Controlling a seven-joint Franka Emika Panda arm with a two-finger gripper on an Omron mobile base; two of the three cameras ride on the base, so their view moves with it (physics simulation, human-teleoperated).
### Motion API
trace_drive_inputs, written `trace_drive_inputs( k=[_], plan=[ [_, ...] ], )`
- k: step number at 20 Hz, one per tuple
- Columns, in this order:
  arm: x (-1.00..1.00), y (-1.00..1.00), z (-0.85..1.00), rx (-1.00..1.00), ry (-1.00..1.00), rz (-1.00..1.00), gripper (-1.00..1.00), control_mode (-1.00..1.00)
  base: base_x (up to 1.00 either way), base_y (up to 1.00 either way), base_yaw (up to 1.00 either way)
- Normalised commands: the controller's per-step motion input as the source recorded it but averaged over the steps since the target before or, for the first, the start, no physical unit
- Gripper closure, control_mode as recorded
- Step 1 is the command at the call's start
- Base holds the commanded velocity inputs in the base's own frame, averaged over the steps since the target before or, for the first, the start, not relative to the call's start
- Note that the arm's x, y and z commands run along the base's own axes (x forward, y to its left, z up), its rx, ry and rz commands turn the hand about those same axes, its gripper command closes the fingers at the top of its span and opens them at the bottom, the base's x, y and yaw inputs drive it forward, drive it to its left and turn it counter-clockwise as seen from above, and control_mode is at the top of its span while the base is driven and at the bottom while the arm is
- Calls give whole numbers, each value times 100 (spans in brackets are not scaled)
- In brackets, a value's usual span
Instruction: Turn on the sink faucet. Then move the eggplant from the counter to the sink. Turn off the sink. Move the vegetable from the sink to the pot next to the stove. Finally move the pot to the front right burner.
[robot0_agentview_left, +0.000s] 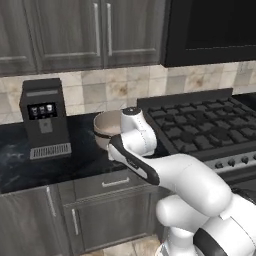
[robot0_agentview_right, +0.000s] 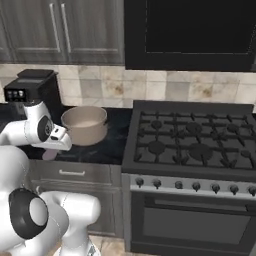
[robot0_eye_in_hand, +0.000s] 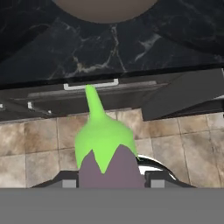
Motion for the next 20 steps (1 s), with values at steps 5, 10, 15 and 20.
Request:
trace_drive_inputs(
  k=[5, 10, 15, 20],
  plan=[
    [0, 0, 0, 0, 0, 0, 100, 100, 28, -76, 0],
    [0, 0, 0, 0, 0, 0, 100, 100, 35, -70, 1],
    [0, 0, 0, 0, 0, 0, 100, 100, 48, -49, 5],
    [0, 0, 0, 0, 0, 0, 100, 100, 39, -13, 12]
  ],
)
